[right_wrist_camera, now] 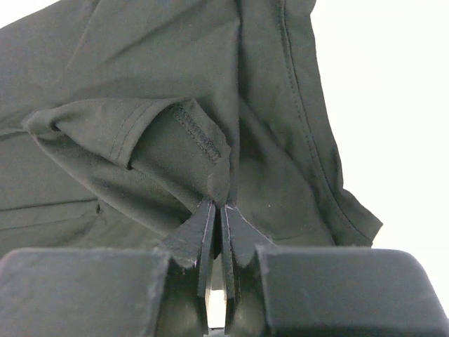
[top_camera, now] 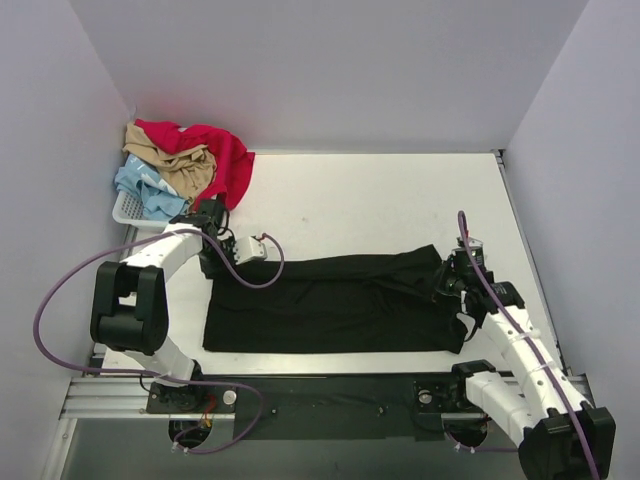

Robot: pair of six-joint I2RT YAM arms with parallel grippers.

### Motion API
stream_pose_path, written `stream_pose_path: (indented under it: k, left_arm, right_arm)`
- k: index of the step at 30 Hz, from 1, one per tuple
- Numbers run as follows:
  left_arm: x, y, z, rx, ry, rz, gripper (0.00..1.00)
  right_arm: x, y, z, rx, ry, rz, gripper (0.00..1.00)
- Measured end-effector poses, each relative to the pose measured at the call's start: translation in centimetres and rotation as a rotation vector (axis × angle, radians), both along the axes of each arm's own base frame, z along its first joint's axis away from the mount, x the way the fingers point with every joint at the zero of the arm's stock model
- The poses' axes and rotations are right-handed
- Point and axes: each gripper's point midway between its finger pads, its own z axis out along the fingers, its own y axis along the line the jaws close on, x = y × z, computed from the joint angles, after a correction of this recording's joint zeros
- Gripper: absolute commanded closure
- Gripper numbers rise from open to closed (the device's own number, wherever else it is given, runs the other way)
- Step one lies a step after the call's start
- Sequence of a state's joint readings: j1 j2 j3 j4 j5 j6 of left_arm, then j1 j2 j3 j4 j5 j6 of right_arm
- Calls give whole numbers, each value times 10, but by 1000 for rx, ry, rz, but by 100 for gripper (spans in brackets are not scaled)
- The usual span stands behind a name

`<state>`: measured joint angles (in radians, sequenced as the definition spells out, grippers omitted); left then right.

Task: Fold and stack the t-shirts
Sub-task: Fold the other side of the tshirt into a rectangle

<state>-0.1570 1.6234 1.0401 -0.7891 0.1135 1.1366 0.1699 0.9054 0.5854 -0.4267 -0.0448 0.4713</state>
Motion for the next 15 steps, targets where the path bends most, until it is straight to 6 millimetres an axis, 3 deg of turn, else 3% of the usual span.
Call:
stream_pose_path:
  k: [4, 7, 10, 12, 15]
  left_arm:
    - [13, -2, 8, -8, -42, 20, 100]
    - [37, -6, 31, -26, -118, 35, 100]
    - [57, -11, 54, -46, -199, 32, 100]
    - [58, -11, 64, -53, -226, 26, 100]
    - [46, -9, 56, -47, -206, 9, 100]
  right_arm:
    - [-2, -4, 4, -12, -15, -20, 100]
    - [-5, -10, 10, -45, 10, -29, 100]
    - [2, -14, 31, -65, -27, -40, 100]
    - [5, -15, 41, -64, -60, -42, 100]
    - [-2, -13, 35, -54, -47, -42, 100]
